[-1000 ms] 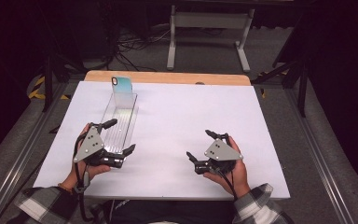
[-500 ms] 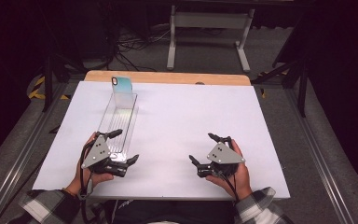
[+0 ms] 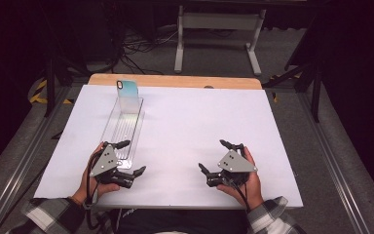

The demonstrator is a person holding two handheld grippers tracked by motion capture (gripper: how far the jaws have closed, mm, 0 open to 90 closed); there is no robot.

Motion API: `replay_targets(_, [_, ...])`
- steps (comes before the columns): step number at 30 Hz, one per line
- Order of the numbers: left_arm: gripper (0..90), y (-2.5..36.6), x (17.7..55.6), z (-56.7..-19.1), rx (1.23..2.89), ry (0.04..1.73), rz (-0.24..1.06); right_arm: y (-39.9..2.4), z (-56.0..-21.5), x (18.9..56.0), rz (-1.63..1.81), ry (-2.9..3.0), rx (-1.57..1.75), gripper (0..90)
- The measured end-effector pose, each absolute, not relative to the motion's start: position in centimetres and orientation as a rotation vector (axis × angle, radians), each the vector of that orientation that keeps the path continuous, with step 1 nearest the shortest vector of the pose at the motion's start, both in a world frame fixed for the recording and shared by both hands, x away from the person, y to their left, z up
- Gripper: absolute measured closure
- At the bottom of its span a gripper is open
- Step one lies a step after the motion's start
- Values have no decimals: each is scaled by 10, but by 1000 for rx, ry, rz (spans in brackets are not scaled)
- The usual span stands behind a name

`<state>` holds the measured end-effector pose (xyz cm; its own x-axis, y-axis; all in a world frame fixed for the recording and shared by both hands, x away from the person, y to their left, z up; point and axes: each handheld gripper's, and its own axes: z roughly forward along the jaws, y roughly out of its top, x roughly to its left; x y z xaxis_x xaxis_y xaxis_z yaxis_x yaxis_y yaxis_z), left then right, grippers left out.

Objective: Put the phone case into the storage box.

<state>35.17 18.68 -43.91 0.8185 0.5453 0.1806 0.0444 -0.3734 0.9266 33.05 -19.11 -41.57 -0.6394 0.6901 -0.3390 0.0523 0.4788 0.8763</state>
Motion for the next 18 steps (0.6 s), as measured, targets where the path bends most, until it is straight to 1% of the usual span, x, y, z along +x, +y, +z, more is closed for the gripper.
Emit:
replay_targets(7, [37, 185, 354, -442, 1889, 459, 536, -190, -418, 330, 1163, 2030, 594, 36])
replay_targets(18, [40, 186, 351, -439, 1882, 428, 543, -186, -419, 327, 1156, 2023, 569, 41])
